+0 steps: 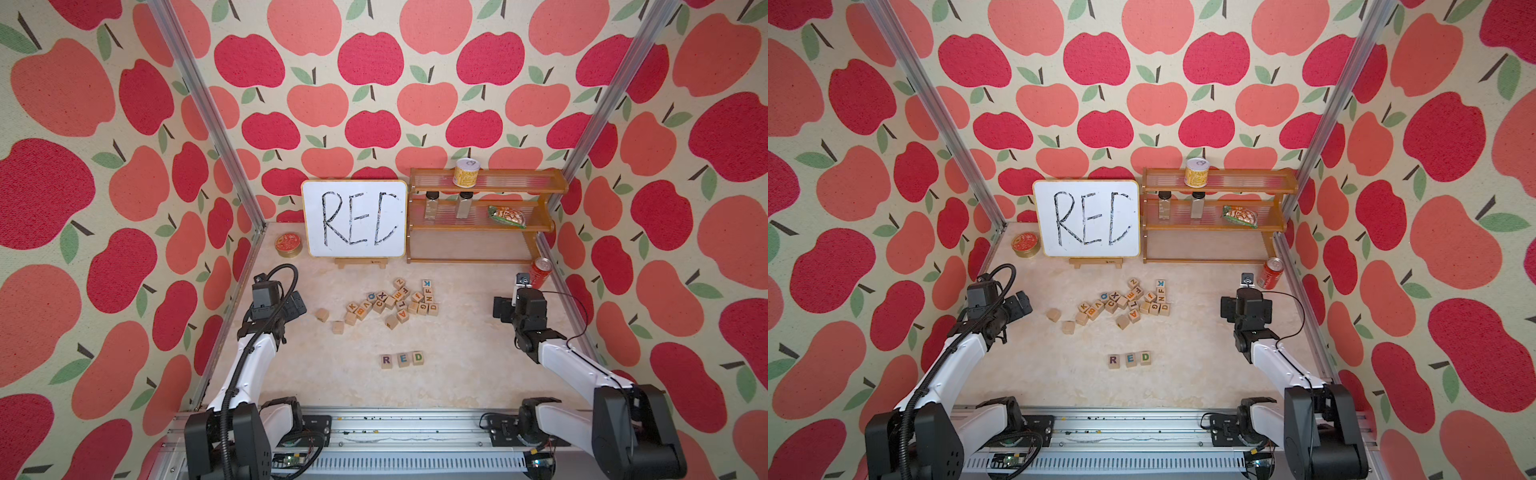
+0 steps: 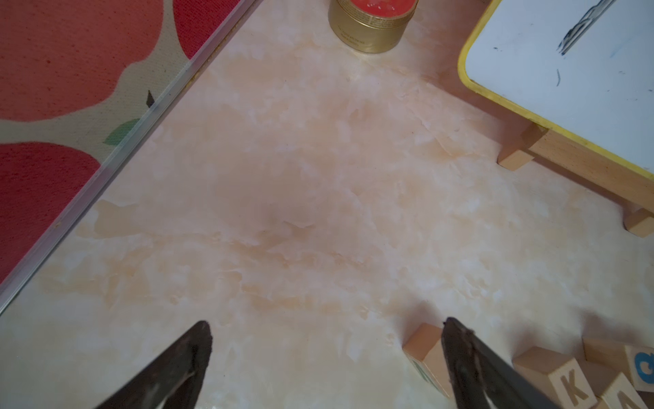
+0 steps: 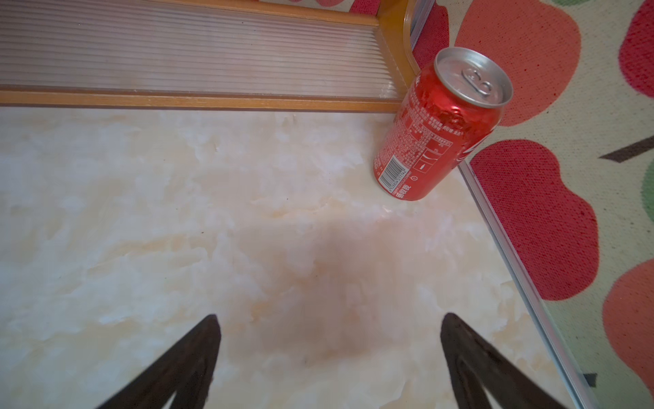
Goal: Assemble the uppercase word "red" with letter blocks
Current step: Reset both arms
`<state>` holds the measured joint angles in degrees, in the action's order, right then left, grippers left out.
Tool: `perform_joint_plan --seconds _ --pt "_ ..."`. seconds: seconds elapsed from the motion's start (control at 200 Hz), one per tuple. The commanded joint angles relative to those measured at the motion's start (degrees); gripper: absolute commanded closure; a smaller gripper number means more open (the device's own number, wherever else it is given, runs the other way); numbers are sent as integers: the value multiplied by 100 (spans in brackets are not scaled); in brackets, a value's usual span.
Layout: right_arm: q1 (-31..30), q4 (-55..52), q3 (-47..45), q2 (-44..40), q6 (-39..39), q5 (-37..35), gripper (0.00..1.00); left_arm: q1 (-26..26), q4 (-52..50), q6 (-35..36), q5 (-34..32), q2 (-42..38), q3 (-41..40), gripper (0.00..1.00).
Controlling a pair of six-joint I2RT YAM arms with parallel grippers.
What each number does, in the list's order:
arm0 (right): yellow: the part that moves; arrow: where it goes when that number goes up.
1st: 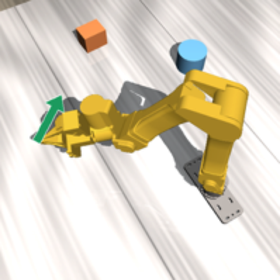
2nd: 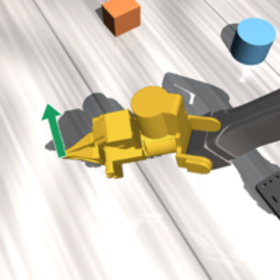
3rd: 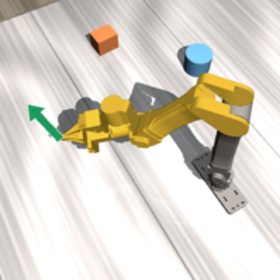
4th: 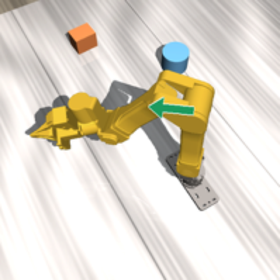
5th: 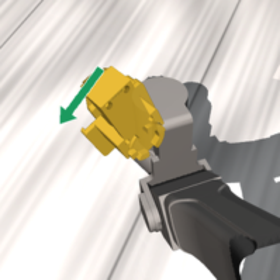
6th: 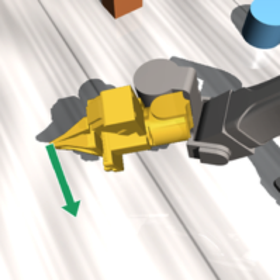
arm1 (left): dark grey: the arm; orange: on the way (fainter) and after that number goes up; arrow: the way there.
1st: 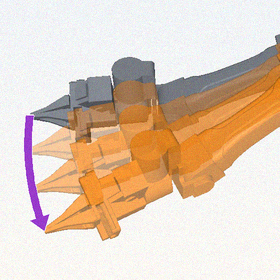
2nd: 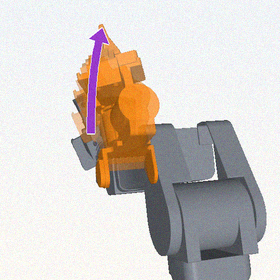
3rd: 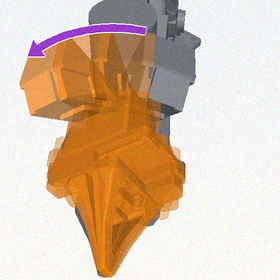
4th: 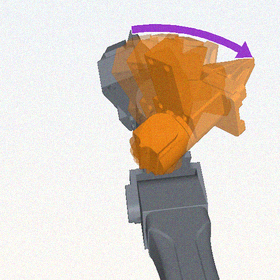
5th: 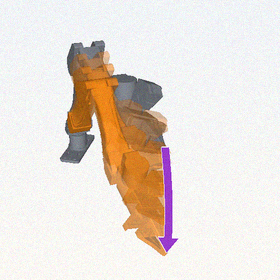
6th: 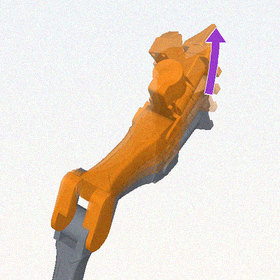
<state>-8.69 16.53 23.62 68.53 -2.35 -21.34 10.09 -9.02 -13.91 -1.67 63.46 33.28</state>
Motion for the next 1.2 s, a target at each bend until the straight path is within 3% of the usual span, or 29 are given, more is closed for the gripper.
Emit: perform_joint_plan --seconds 0.0,0.22,0.3,0.445,0.52,0.725,1.196 --pt "60 1478 -100 395 318 165 1 256 1494 206 76 211 -455 1" --pt "121 2295 40 1172 407 192 1 372 3541 283 637 1132 -928 1" --pt "136 2227 186 1327 468 241 1 361 3875 433 672 1374 -849 1" --pt "207 3095 -11 1811 462 308 1 338 4545 508 894 1830 -796 1" --pt "256 2880 107 1850 438 439 1 165 4803 732 855 2056 -796 1" --pt "359 3713 -191 2149 508 932 1 -388 5383 1364 654 2645 -825 1" --pt "373 3475 -151 2044 471 926 1 -402 5358 1391 686 2635 -845 1"
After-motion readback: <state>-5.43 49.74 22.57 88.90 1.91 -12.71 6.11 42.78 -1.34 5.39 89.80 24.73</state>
